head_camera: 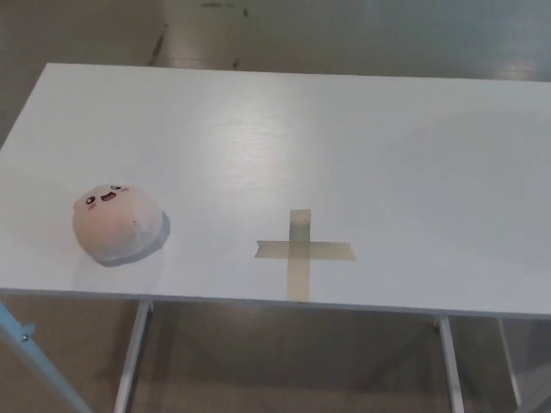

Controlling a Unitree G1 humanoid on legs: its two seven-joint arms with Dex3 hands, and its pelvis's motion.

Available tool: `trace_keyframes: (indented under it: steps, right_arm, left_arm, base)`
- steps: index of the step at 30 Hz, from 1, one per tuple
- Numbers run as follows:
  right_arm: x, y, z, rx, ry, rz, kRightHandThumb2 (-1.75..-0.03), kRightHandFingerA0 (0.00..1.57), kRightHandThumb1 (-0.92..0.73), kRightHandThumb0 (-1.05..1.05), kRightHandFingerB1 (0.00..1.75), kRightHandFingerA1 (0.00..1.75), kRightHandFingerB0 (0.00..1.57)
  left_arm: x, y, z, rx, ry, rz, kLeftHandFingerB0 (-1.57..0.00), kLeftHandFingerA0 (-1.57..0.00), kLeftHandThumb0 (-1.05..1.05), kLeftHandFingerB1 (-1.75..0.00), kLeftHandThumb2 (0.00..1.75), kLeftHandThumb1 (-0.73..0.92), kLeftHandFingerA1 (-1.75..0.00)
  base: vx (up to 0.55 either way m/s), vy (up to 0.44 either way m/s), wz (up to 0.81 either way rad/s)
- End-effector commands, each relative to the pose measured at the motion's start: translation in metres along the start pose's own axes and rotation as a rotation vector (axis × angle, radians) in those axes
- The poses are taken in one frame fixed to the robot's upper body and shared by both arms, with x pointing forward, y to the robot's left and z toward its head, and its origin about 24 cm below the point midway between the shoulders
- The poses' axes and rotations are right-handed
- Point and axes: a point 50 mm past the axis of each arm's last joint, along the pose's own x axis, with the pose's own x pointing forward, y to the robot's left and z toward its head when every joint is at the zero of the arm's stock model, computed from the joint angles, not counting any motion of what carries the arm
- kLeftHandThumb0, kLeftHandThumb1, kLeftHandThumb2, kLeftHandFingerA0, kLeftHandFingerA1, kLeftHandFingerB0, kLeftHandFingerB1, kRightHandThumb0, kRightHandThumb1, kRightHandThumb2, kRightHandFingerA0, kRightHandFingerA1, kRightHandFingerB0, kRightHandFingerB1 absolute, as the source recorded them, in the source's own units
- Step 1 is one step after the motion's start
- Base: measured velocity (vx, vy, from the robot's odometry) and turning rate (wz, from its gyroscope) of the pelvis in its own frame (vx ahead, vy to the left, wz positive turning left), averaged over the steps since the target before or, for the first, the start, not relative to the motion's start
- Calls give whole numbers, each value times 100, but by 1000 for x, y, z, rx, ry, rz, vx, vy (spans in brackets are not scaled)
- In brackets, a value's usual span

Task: Use the left hand to take the pink dumpling toy on a person's hand and put it on the desk.

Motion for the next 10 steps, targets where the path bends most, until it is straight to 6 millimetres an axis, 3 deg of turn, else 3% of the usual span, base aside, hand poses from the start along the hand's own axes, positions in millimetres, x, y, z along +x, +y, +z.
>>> trace_keyframes:
  steps: [1,10]
  right_arm:
    - [-4,7,-22,-8,31,-2,-61,63,-70,-24,42,45,52]
    - [-4,12,-23,7,29,10,-61,62,-70,-26,41,45,50]
  left_arm:
    - [54,-4,-59,138,466,-25,-29,-34,-57,-30,60,65,-33]
    - [68,3,-83,17,731,75,-26,-33,-64,-29,61,69,-32]
  base:
    - [0,0,0]
    - [0,0,0]
